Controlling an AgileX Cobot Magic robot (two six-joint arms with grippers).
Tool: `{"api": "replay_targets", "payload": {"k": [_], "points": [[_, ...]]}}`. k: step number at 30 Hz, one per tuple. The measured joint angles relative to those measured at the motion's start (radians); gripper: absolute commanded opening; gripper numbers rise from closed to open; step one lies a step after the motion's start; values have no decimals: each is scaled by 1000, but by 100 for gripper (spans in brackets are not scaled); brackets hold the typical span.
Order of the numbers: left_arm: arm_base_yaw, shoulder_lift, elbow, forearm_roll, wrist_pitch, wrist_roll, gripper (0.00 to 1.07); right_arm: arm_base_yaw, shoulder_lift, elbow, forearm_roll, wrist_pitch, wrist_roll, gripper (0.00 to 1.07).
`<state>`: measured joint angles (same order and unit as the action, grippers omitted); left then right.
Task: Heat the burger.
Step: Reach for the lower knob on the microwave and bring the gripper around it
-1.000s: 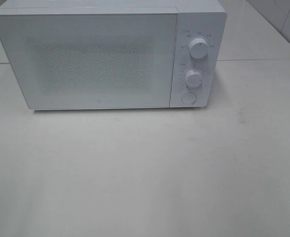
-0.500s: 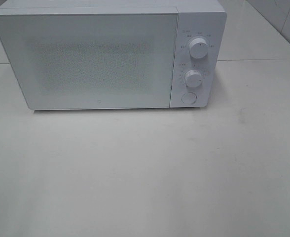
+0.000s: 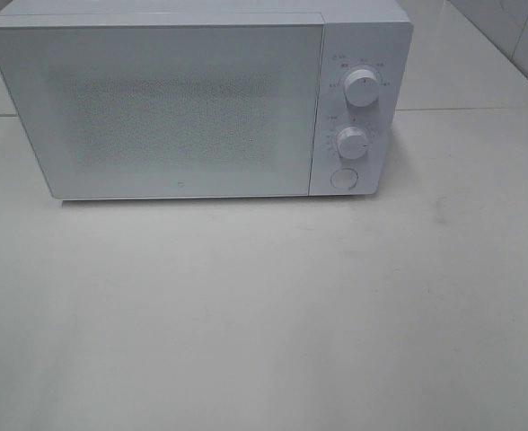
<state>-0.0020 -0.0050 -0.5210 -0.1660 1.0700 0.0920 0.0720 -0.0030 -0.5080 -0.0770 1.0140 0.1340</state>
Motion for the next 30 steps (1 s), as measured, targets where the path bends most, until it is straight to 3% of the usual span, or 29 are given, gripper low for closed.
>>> {"api": "replay_targets", "payload": {"k": [19,30], "points": [[0,0,0,0,0,0,101,0,1,-12,0,-22,-2,75],[0,0,0,0,0,0,101,0,195,-23,0,-187,-4,79]]}}
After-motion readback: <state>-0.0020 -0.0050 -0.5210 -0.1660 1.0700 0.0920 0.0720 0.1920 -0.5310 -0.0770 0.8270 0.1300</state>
